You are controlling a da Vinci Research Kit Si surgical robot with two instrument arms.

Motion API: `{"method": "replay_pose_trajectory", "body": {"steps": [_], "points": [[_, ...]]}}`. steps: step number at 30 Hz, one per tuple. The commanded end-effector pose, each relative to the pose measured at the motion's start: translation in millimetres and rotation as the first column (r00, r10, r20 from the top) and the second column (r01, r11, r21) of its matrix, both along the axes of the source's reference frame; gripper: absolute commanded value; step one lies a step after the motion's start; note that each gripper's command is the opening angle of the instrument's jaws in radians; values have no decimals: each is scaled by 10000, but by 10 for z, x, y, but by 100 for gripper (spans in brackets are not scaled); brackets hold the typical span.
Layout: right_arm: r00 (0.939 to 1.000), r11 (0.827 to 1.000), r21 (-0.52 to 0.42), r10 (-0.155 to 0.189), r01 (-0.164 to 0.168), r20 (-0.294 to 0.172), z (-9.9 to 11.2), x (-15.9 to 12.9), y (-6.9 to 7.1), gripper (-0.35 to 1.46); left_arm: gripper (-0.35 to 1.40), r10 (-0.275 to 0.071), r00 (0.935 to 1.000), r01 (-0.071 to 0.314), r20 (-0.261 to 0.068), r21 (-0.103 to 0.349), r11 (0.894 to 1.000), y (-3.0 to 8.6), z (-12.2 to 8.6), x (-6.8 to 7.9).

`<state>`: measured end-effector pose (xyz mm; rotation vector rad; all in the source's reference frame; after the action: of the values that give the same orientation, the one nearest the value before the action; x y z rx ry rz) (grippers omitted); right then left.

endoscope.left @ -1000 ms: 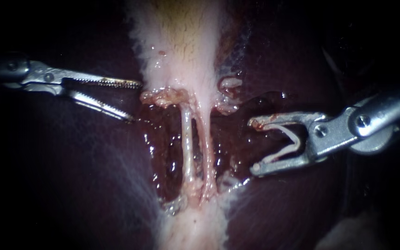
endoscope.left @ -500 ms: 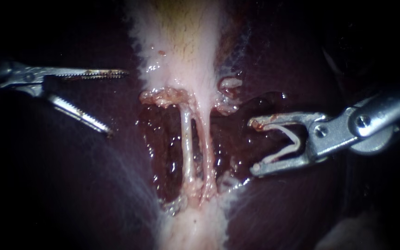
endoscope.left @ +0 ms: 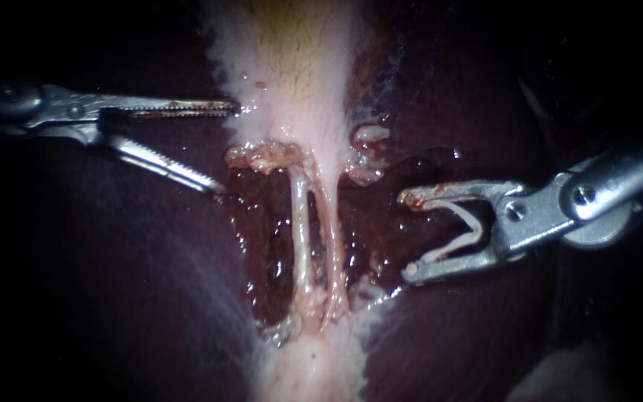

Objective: Grabbing gallbladder

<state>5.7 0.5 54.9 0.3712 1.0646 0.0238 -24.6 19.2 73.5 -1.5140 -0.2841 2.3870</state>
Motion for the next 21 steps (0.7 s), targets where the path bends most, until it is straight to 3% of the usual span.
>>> {"method": "replay_pose_trajectory", "body": {"steps": [1,10,21], "points": [[10000,10000,1,2,-2,2,0,0,0,49,44,29,10000,-29,8,-1,10000,-1,1,-2],[10000,10000,0,9,-9,6,0,2,0,49,39,-35,10000,35,-25,34,10000,-8,15,-18],[10000,10000,0,10,-10,7,0,2,0,49,20,-50,10000,50,-20,95,9999,-6,30,-15]]}}
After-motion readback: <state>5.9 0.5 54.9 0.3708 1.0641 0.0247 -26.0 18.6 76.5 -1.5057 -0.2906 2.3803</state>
